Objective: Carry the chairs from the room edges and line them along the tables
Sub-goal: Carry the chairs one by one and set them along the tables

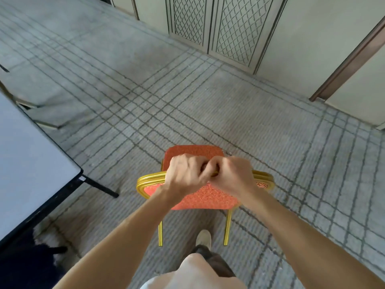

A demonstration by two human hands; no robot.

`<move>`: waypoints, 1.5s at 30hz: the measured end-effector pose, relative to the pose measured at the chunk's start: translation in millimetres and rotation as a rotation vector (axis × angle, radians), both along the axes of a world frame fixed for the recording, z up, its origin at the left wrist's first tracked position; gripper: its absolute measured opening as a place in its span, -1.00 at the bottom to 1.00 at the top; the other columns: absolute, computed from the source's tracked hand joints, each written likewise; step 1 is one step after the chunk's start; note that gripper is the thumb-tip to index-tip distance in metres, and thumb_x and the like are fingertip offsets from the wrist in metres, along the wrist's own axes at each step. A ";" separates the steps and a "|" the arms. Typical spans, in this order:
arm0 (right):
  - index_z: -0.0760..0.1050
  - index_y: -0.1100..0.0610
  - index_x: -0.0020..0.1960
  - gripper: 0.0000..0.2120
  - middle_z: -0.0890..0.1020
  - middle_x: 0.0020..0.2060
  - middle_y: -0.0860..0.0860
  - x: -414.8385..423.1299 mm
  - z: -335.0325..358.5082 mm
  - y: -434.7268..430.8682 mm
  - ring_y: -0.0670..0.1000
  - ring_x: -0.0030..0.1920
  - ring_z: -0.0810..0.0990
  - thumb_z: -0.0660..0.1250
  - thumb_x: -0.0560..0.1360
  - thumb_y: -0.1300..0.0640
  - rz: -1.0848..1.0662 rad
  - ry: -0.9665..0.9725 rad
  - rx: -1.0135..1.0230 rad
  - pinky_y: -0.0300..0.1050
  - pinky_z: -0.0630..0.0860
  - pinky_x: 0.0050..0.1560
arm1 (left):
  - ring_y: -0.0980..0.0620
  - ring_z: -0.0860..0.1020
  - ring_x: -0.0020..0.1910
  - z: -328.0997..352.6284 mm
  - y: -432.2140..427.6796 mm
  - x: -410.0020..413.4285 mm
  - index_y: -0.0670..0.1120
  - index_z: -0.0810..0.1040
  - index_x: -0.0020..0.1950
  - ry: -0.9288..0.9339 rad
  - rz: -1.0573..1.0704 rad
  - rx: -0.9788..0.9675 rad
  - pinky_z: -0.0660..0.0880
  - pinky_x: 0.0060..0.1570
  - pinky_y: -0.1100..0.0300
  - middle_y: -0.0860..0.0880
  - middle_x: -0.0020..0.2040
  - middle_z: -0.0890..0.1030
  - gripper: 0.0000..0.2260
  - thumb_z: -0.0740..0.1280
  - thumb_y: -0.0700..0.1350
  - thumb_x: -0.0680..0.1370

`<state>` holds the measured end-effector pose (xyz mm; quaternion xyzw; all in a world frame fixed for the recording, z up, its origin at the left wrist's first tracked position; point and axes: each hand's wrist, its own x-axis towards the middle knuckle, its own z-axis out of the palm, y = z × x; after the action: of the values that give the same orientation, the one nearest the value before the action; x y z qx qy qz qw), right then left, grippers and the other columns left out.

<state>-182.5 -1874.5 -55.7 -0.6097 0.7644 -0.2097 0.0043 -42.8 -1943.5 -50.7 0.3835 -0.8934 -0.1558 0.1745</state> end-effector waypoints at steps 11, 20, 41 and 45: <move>0.59 0.13 -0.32 -0.67 0.55 -0.56 0.10 -84.8 30.4 -167.9 0.18 -0.51 0.58 0.35 0.43 -0.12 0.071 0.047 -0.135 -0.15 0.39 -0.54 | -0.12 0.51 -0.34 34.8 -170.3 -89.9 -0.05 0.33 -0.43 -0.013 0.091 0.083 0.30 -0.32 0.09 -0.04 -0.46 0.46 -0.51 0.11 0.21 0.60; 0.60 0.07 -0.16 -0.64 0.66 -0.36 0.07 -162.1 36.3 -327.7 0.19 -0.25 0.65 0.38 0.43 -0.24 0.092 -0.040 0.061 -0.07 0.45 -0.31 | -0.09 0.44 -0.21 20.9 -346.0 -171.2 -0.04 0.43 -0.14 -0.159 0.007 0.056 0.24 -0.26 0.07 0.03 -0.26 0.45 -0.62 -0.02 0.17 0.58; 0.63 0.09 -0.20 -0.79 0.67 -0.38 0.11 -98.0 85.9 -714.2 0.22 -0.31 0.65 0.37 0.40 -0.05 0.755 0.158 -0.067 -0.06 0.47 -0.37 | -0.17 0.57 -0.17 61.2 -635.5 -82.4 -0.12 0.43 -0.27 -0.004 0.559 -0.081 0.19 -0.32 0.10 -0.12 -0.24 0.60 -0.47 -0.13 0.23 0.48; 0.54 0.05 -0.29 -0.82 0.60 -0.49 0.02 -89.1 69.6 -766.4 0.16 -0.43 0.61 0.28 0.36 -0.04 1.000 0.122 -0.135 -0.09 0.46 -0.46 | -0.26 0.56 -0.23 50.9 -652.2 -73.9 -0.08 0.36 -0.33 0.046 0.714 -0.112 0.33 -0.38 0.06 -0.13 -0.30 0.59 -0.59 -0.03 0.15 0.54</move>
<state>-271.6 -2640.9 13.9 -0.9111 0.3625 -0.1950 0.0199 -116.7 -2595.6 0.2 0.6576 -0.7062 -0.0444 0.2587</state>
